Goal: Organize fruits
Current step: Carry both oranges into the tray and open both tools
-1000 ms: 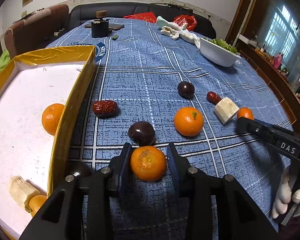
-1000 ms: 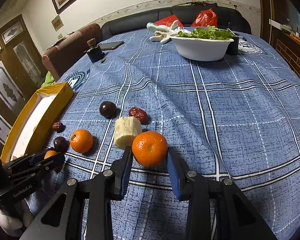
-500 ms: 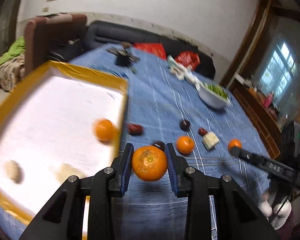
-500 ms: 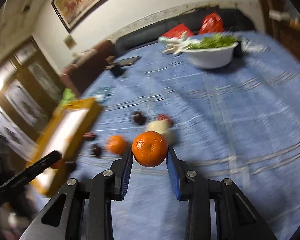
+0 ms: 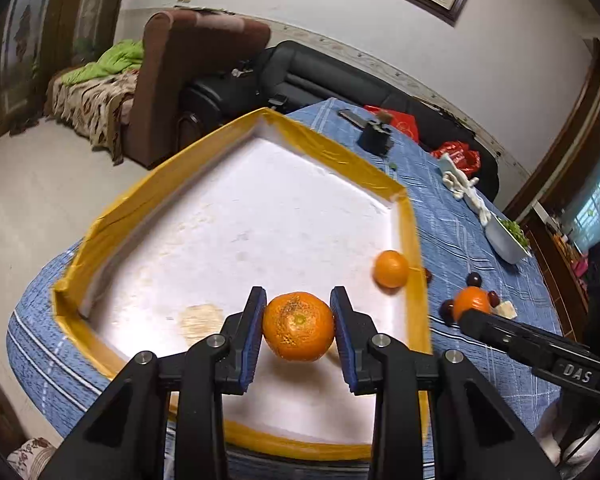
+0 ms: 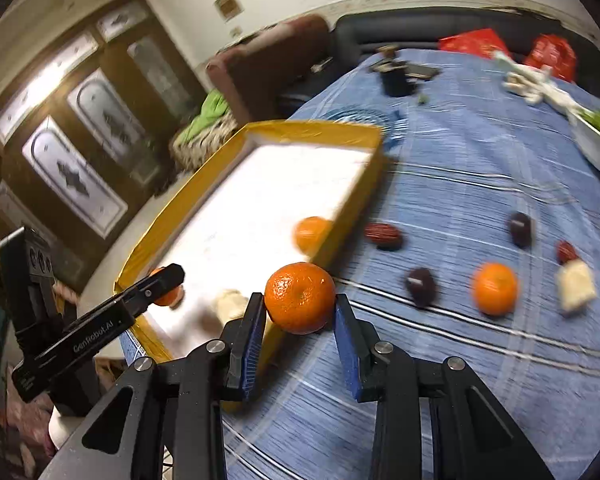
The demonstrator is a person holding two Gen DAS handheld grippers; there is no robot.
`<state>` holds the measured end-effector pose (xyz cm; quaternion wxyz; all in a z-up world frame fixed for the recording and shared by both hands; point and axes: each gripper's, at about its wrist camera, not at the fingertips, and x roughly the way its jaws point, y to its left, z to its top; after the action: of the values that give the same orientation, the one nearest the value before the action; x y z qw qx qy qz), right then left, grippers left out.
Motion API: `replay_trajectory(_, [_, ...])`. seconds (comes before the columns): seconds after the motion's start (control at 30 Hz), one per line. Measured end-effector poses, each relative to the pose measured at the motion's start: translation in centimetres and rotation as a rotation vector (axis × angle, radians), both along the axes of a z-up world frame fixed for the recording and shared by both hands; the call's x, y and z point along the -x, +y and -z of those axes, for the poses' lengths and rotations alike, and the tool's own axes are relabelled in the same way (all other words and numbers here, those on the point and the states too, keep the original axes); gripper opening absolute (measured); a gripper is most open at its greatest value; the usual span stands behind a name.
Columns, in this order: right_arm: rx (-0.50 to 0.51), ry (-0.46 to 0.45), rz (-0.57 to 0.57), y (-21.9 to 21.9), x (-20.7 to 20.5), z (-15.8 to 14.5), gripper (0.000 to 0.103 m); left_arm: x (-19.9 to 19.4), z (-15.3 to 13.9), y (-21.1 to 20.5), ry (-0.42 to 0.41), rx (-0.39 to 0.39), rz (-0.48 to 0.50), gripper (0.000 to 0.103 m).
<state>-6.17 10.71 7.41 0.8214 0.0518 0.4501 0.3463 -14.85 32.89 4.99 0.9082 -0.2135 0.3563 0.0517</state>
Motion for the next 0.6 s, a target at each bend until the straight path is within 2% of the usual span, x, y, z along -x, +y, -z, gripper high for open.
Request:
replay_trajectory(0.07, [0.026, 0.009, -0.02, 2.0, -0.4, 0.4, 0.038, 0.3, 0.2, 0.9, 0.003, 0.023, -0.011, 0.032])
replay_trajectory(0.17, [0.058, 0.016, -0.032, 4.5, -1.3, 1.1, 0.04, 0.9, 0.2, 1.5, -0.013, 0.054, -0.006, 0.038])
replay_trajectory(0.23, [0.084, -0.005, -0.018, 5.5, -1.8, 1.0, 0.04, 1.2, -0.2, 1.6, -0.028, 0.058, -0.01, 0.06])
replay_trajectory(0.27, [0.085, 0.014, -0.023, 5.9, -2.2, 1.3, 0.041, 1.5, -0.3, 1.7, -0.039, 0.067, -0.014, 0.064])
replay_trajectory(0.33, [0.071, 0.045, -0.012, 6.0, -2.8, 1.7, 0.045, 2.0, -0.7, 2.0, -0.062, 0.083, -0.017, 0.066])
replay_trajectory(0.47, [0.043, 0.034, 0.017, 4.5, -2.8, 0.9, 0.05, 2.4, -1.0, 2.2, -0.067, 0.085, -0.026, 0.067])
replay_trajectory(0.6, [0.024, 0.006, 0.079, 0.6, -2.8, -0.2, 0.053, 2.5, -1.3, 1.4, -0.063, 0.079, -0.013, 0.07])
